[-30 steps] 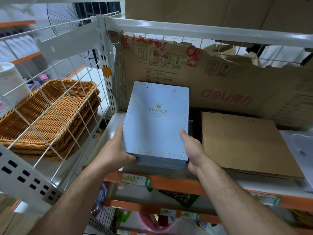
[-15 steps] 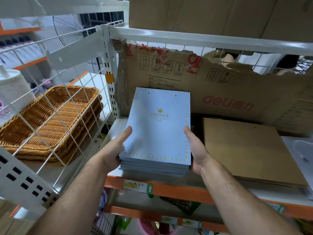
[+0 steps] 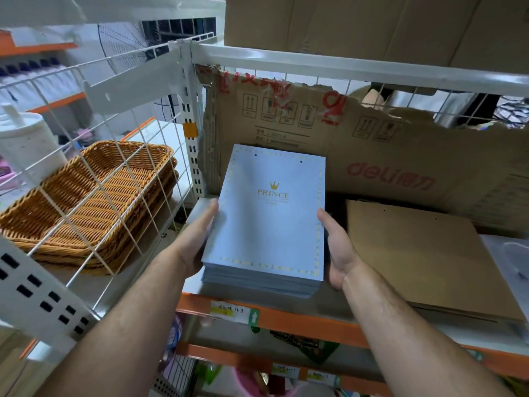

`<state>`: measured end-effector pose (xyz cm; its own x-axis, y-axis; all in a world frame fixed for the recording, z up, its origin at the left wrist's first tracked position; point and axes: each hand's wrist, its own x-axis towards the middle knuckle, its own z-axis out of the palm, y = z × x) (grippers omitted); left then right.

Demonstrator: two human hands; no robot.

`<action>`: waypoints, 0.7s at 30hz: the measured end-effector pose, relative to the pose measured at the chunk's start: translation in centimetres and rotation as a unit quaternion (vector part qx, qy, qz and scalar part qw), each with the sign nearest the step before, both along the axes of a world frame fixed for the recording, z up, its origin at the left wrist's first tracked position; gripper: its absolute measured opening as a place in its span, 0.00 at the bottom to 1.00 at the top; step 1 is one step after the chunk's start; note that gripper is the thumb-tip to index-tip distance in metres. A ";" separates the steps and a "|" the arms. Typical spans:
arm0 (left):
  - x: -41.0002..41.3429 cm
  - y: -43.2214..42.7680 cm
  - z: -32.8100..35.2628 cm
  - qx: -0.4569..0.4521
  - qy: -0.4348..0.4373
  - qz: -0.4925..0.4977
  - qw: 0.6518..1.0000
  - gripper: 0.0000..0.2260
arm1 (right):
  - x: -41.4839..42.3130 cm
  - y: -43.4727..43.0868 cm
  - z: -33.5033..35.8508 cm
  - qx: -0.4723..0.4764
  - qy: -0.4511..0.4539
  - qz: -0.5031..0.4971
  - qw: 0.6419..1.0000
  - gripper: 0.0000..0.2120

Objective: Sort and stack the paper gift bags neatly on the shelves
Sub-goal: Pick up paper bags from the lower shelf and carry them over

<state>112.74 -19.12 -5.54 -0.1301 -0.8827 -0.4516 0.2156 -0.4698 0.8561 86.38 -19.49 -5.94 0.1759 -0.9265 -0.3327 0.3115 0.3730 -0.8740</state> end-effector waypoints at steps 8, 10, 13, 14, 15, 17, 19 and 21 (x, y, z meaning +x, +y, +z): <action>0.5 0.9 0.0 0.002 -0.008 0.038 0.999 0.32 | 1.7 0.5 0.1 0.007 0.013 0.029 0.999 0.21; 0.6 1.0 -0.2 0.002 -0.002 0.033 0.999 0.33 | 1.6 0.4 0.0 0.010 0.013 0.031 0.999 0.22; 0.5 0.9 -0.7 0.015 0.005 0.038 0.999 0.35 | 1.5 0.2 -0.4 0.017 0.002 0.035 0.999 0.23; 0.4 0.8 -0.7 0.015 0.003 0.038 0.999 0.35 | 1.4 0.1 -0.3 0.019 -0.002 0.035 0.999 0.23; 0.2 0.8 -0.7 0.013 0.002 0.039 0.999 0.34 | 1.4 0.0 -0.2 0.019 -0.006 0.034 0.999 0.23; -0.3 0.8 -0.6 0.005 0.008 0.037 0.999 0.29 | 1.2 -0.2 0.1 0.021 -0.013 0.031 0.999 0.23; -0.8 0.9 -0.5 0.002 0.024 0.037 0.999 0.24 | 0.9 -0.3 0.0 0.027 -0.021 0.026 0.999 0.23; -0.9 0.9 -0.7 -0.003 0.029 0.045 0.999 0.22 | 0.8 -0.2 -0.1 0.028 -0.029 0.028 0.999 0.22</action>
